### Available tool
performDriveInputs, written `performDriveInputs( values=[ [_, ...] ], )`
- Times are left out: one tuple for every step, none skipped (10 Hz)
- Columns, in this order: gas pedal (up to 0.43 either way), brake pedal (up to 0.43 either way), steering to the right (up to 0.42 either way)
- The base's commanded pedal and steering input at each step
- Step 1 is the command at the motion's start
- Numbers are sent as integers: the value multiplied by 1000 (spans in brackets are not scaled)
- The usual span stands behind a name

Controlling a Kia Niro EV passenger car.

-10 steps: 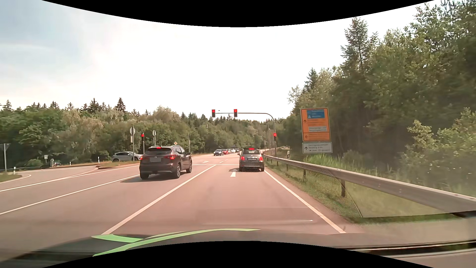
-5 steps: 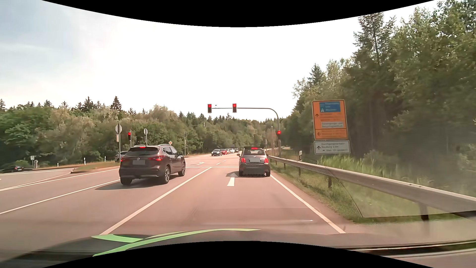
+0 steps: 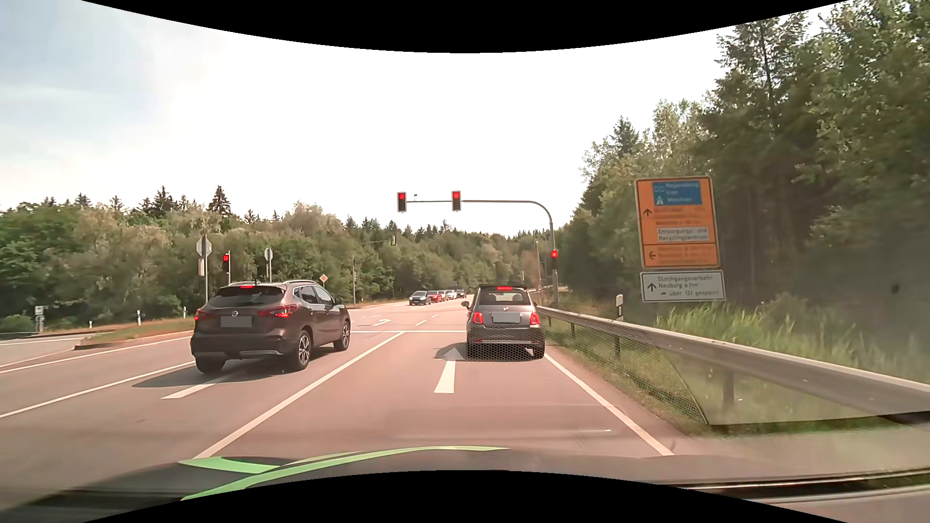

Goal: Follow the waypoints while adhering to traffic rules and regulations

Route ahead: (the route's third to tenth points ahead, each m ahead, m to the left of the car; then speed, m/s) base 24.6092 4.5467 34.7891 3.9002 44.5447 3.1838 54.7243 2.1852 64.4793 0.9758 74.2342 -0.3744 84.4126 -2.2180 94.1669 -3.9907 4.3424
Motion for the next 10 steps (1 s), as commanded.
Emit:
performDriveInputs(
  values=[
    [0, 232, 3],
    [0, 238, 3],
    [0, 250, 3],
    [0, 250, 3],
    [0, 250, 3],
    [0, 256, 3],
    [0, 256, 3],
    [0, 256, 3],
    [0, 256, 3],
    [0, 250, 3]
  ],
)
